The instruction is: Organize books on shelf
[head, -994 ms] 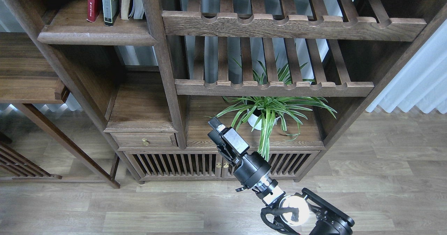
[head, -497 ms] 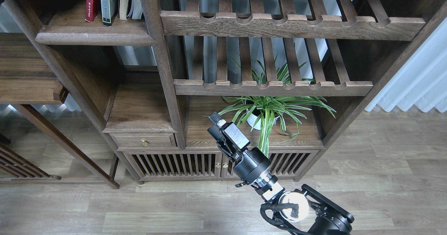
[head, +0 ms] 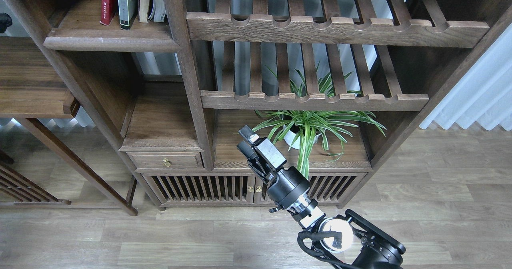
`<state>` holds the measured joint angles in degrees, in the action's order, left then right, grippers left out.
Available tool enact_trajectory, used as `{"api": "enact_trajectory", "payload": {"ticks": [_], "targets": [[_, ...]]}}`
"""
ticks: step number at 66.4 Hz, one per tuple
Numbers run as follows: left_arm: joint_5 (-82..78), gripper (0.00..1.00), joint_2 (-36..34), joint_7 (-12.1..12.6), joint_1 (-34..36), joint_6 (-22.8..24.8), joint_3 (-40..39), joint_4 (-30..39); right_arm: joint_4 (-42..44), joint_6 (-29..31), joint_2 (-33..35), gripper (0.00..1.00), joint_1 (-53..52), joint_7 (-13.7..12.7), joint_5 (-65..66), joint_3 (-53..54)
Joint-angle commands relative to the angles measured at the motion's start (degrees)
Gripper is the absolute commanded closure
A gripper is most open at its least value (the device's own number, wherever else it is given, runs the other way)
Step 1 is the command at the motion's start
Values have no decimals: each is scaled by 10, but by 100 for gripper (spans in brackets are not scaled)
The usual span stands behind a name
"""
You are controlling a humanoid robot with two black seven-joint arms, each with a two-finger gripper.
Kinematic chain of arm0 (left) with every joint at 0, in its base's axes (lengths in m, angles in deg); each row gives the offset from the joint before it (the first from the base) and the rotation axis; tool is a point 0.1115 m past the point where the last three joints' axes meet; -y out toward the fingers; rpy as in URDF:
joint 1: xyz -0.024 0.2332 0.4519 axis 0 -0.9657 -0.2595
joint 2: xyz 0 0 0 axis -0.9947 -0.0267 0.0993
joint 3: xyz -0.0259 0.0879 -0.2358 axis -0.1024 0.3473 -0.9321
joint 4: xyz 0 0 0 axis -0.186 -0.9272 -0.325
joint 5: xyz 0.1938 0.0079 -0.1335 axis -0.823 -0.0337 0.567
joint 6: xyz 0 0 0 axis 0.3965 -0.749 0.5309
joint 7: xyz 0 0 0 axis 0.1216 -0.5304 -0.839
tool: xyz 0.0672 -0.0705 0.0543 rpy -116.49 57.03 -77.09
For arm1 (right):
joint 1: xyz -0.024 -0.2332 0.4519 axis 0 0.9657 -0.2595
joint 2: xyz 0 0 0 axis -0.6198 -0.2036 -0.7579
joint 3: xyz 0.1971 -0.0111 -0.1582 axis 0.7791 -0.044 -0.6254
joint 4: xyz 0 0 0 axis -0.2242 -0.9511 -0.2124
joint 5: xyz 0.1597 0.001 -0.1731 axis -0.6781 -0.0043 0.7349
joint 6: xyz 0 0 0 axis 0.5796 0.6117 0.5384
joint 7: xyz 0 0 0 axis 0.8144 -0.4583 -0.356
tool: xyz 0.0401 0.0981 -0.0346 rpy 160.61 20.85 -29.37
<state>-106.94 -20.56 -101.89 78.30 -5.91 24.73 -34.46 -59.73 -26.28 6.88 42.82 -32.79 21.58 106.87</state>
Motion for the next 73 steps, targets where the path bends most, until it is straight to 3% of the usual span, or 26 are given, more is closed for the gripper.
{"api": "enact_trajectory", "payload": {"ticks": [1, 12, 23, 64, 69, 73], "targets": [[1, 99, 18, -2, 5, 0, 4, -24, -4, 0, 0, 1, 0, 0, 1, 1], [0, 99, 32, -5, 12, 0, 6, -47, -5, 0, 0, 1, 0, 1, 0, 3], [-1, 100, 33, -23, 20, 0, 16, -60, -9, 0, 0, 1, 0, 6, 0, 9], [-1, 99, 57, -23, 20, 0, 48, -98, -27, 0, 0, 1, 0, 9, 0, 11], [0, 97, 57, -23, 19, 0, 50, -98, -27, 0, 0, 1, 0, 9, 0, 13], [0, 89, 59, -23, 17, 0, 50, -98, -27, 0, 0, 1, 0, 9, 1, 14]]}}
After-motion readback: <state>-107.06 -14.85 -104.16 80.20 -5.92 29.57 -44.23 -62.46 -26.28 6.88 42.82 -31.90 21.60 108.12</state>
